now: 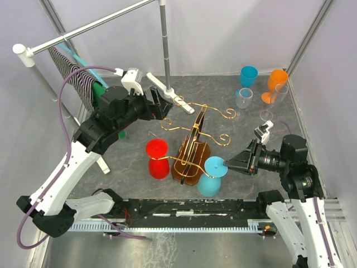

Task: Take the wine glass off the wine glass rack

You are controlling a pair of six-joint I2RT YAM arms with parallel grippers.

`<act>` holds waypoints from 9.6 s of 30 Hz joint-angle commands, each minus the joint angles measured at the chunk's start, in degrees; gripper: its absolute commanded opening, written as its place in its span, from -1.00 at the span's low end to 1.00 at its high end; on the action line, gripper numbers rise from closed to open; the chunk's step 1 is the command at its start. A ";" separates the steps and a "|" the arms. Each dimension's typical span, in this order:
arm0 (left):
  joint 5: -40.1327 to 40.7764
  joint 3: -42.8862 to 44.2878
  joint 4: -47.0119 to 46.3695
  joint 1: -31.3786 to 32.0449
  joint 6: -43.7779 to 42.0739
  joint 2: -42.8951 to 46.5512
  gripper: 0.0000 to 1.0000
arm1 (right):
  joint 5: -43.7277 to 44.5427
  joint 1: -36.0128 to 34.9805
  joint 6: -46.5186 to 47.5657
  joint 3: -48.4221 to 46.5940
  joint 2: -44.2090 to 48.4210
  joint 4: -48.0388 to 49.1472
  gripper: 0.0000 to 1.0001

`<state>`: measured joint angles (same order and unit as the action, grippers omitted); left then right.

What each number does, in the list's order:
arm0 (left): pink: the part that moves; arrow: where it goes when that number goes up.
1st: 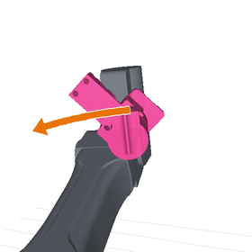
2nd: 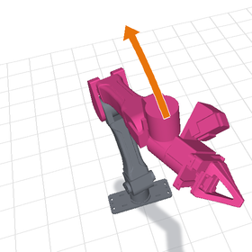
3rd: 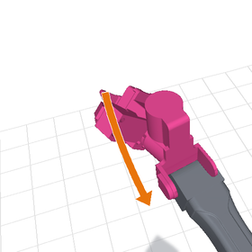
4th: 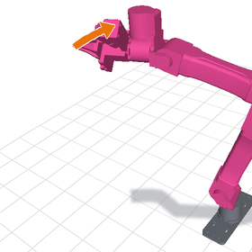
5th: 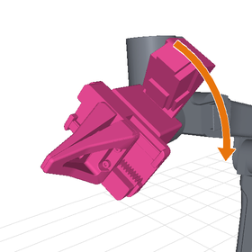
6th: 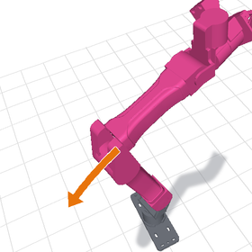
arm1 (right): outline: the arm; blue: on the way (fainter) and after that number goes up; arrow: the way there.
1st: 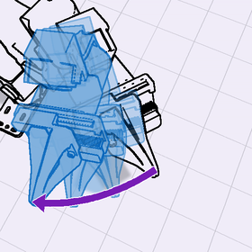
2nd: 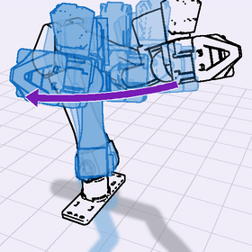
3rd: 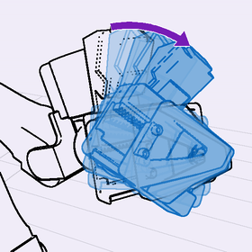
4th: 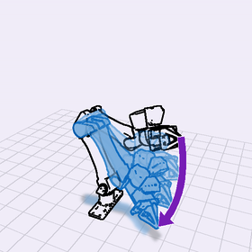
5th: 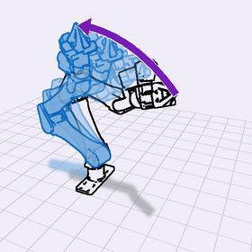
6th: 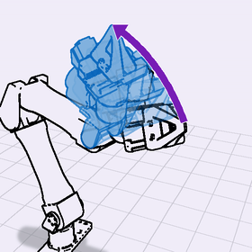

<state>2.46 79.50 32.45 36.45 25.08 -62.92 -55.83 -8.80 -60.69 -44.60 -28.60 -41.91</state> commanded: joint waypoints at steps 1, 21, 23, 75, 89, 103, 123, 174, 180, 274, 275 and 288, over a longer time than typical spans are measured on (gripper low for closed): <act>-0.79 0.21 -2.92 -0.15 2.03 0.09 0.93 | -3.48 -0.21 0.07 -0.75 -0.52 3.18 -0.12; -1.35 -0.23 -3.57 -0.15 2.52 -0.56 0.93 | -4.64 -4.76 0.20 0.08 -5.14 8.88 -0.47; -1.40 -0.23 -3.52 -0.10 2.52 -0.55 0.93 | -4.15 -6.01 -0.67 0.30 -5.85 10.44 -0.62; 1.67 -2.01 -2.12 -0.15 1.27 4.47 0.98 | 32.19 -8.86 -6.04 0.69 -1.61 19.81 -0.99; 1.96 -2.62 -1.90 -0.15 1.17 4.73 0.98 | 39.28 -8.79 -5.88 4.00 -10.90 33.67 -0.99; 1.68 -2.69 -1.98 -0.08 1.11 4.42 0.99 | 36.52 -8.77 -11.47 3.03 -5.04 28.32 -0.99; 1.75 -3.30 -2.04 -0.13 1.12 4.71 0.99 | 37.46 -8.95 -11.04 2.97 2.11 19.66 -0.99; 1.15 -5.76 -3.76 -0.15 1.14 4.28 0.99 | 26.98 -14.26 -18.11 1.94 -11.53 38.86 -0.99; 2.21 -5.00 -2.77 -0.15 0.31 4.14 0.98 | 30.53 -14.43 -12.56 -4.41 -17.76 38.14 -0.99; 3.72 -3.28 1.27 -0.15 -3.42 6.65 0.98 | 131.45 -11.35 38.47 -15.03 -77.27 -4.41 -0.99; 3.62 -3.30 1.16 -0.15 -3.34 6.73 0.98 | 131.61 -11.72 38.16 -14.89 -77.11 -4.86 -0.99; 3.88 -3.33 2.31 -0.14 -3.58 8.31 0.98 | 132.94 -12.53 37.01 -12.35 -74.54 -5.10 -0.99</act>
<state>5.93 75.18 35.24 36.45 23.05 -56.42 73.28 -21.28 -23.16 -58.24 -105.89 -47.55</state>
